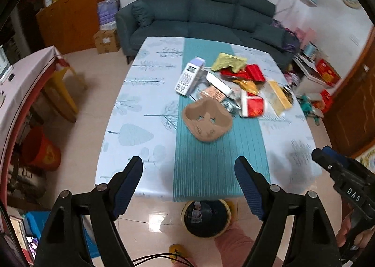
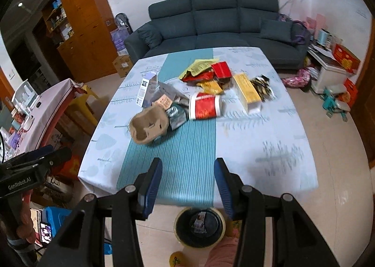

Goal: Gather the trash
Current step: 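Grasp the brown paper cup carrier with the left tool while the right tool grasps the red paper cup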

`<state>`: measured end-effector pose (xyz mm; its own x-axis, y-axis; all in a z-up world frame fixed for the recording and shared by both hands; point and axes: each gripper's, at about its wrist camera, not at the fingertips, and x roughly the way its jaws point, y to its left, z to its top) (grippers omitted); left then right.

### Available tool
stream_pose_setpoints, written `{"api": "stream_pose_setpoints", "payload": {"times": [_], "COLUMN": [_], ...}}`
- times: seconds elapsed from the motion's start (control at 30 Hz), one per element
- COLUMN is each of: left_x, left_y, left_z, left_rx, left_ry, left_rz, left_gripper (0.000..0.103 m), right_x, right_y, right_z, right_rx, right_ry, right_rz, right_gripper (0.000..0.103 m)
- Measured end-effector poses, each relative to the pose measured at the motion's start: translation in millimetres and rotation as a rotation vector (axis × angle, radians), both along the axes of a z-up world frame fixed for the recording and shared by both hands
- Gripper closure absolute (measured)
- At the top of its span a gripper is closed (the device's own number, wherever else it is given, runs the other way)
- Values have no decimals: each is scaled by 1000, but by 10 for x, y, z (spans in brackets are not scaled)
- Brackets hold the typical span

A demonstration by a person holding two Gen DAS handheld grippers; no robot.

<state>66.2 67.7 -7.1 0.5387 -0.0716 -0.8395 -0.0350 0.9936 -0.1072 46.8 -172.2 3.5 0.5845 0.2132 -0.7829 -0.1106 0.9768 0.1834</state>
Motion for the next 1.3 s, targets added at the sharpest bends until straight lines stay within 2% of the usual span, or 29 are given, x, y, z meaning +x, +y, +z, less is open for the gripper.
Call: {"api": "stream_pose_setpoints", "payload": {"times": [0.13,0.23,0.37,0.5,0.7,0.8,0.9,1.03,1.17,1.23,1.3], "left_x": [377,697,981,1177,1370,1441,1497,1594,1674,1697,1725], "left_y": [1,-23,-77,-94,-114,-136,-144,-147,-169,-190,-210], "left_z": [-170,-396,-666,-929,-1176,-1269,-1342,-1457,-1547,-1579,-1623], "left_rx": [-44,-107,-122,-147,-131,-121,-122,-118,-115,-113,-120], "left_ry": [57,136,196,252,313,337,356,382,403,409,424], "left_rz": [86,146,216,284,336,345,353,366,368,365,358], "left_gripper": [24,24,24,24,24,24,24,24,24,28,46], "right_x": [503,937,1461,1935,2505,2703,2857,2993,3042,3026,3007], "right_y": [-96,-139,-174,-143,64,172,252,342,347,322,281], "right_z": [-79,-143,-301,-549,-981,-1168,-1305,-1474,-1547,-1532,-1513], "right_rx": [-8,-37,-92,-125,-179,-188,-164,-115,-62,-52,-30], "right_ry": [10,22,60,138,294,360,433,537,594,595,602], "right_rz": [81,176,297,439,665,723,770,828,842,850,848], "right_gripper": [57,57,57,57,57,57,48,46,47,53,59]}}
